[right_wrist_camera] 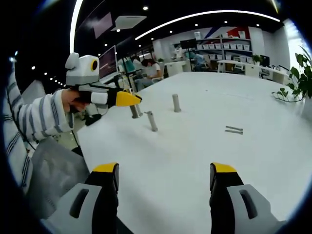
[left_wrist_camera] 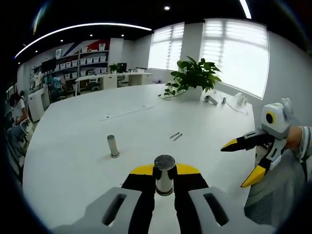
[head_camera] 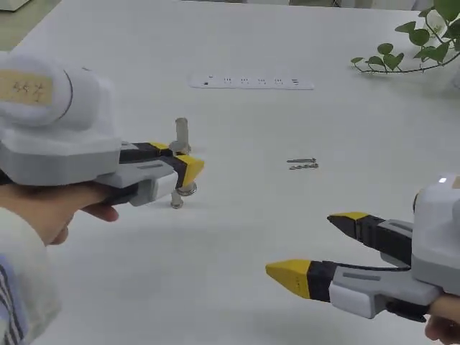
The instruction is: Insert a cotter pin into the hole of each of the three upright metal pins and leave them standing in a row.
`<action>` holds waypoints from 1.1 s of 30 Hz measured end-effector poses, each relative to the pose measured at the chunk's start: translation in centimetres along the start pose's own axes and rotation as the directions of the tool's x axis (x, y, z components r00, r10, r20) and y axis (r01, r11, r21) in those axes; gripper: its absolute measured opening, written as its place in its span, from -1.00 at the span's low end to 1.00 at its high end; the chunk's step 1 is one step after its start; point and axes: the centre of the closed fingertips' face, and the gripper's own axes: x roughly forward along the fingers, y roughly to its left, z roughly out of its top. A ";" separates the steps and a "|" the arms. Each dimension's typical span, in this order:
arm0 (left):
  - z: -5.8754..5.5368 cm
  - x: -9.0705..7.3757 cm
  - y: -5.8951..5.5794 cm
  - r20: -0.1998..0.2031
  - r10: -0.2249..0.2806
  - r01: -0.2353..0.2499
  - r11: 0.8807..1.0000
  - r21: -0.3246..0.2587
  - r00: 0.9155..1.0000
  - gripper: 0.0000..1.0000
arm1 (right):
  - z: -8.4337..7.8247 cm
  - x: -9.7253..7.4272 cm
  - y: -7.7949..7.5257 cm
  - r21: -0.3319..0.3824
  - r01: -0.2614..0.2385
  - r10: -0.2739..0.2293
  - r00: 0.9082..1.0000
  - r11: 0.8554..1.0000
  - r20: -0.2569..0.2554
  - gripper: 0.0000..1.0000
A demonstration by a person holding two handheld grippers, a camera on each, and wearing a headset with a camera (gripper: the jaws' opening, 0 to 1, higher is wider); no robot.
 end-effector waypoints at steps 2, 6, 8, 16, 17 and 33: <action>-0.6 0.3 -0.2 -0.003 -0.001 0.001 1.000 -0.008 1.000 -0.77 | -0.1 0.0 0.0 0.003 0.001 -0.001 1.000 1.000 0.000 0.56; -1.8 1.2 -0.6 -0.026 0.002 -0.002 1.000 0.000 1.000 -0.77 | -0.3 -0.1 0.0 0.004 0.004 -0.004 1.000 1.000 -0.004 0.57; -2.3 1.6 -0.8 -0.032 0.000 0.000 1.000 0.011 1.000 -0.77 | -0.3 -0.2 0.0 0.003 0.004 -0.004 1.000 1.000 -0.004 0.57; -3.1 2.6 -1.3 -0.016 0.010 -0.009 0.996 0.088 1.000 -0.77 | -0.6 -0.6 -0.4 0.016 0.022 -0.022 1.000 1.000 -0.007 0.61; -3.2 2.6 -1.3 -0.015 0.008 -0.006 0.996 0.088 1.000 -0.77 | -0.7 -0.6 -0.4 0.016 0.022 -0.022 1.000 1.000 -0.009 0.61; -6.3 3.5 -1.8 -0.035 -0.008 0.011 0.996 0.091 0.999 -0.77 | -0.8 -1.2 -0.6 0.026 0.035 -0.034 0.999 0.999 -0.014 0.60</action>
